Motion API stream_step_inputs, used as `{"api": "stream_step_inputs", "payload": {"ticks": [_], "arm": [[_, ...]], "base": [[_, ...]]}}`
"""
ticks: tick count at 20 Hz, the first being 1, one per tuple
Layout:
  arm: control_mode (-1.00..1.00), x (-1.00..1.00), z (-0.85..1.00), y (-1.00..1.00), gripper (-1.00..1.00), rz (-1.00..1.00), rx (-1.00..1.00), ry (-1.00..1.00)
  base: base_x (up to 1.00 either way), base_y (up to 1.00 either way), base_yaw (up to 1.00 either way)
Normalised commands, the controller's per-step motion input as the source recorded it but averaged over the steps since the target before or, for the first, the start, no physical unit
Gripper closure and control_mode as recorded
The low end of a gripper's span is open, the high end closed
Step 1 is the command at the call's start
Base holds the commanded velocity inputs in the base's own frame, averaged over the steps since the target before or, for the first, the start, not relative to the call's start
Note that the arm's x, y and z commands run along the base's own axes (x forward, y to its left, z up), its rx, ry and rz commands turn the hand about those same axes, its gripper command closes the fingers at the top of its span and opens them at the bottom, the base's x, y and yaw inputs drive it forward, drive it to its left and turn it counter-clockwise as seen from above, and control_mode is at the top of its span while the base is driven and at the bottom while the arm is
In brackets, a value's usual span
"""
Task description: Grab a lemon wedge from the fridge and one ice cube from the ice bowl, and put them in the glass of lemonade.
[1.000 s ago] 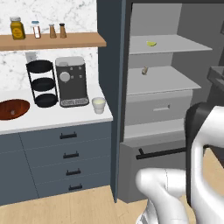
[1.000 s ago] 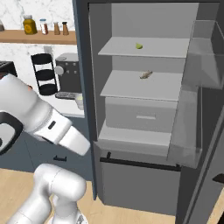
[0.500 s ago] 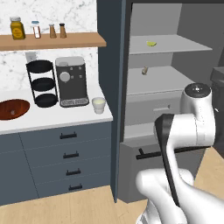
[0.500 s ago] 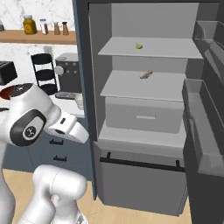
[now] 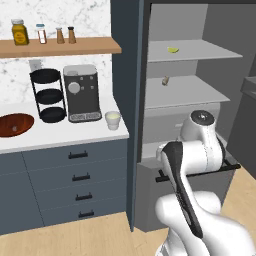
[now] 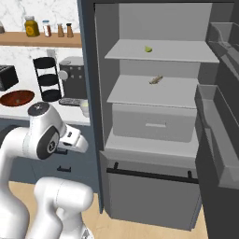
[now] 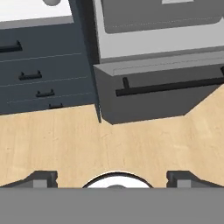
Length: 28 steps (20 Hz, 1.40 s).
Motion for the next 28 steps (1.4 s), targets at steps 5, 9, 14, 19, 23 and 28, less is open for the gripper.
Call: {"api": "stream_step_inputs", "payload": {"ticks": [5,9,14,19,23,28], "arm": [[-1.0,0.0,-0.11,0.14,-1.0,0.14,0.0,-0.17],[-1.0,-0.17,-0.04,0.0,-1.0,0.11,0.0,-0.21],[-1.0,-0.24,-0.01,0.0,-1.0,0.04,0.0,-0.08],[-1.0,-0.07,0.0,0.0,-1.0,0.0,0.0,0.0],[-1.0,-0.01,0.0,0.0,-1.0,0.0,0.0,0.0],[-1.0,-0.04,0.0,-0.01,-1.0,0.0,0.0,0.0]], "base": [[0.0,0.0,0.0],[0.0,0.0,0.0],[0.0,0.0,0.0],[0.0,0.0,0.0],[0.0,0.0,0.0],[0.0,0.0,0.0]]}}
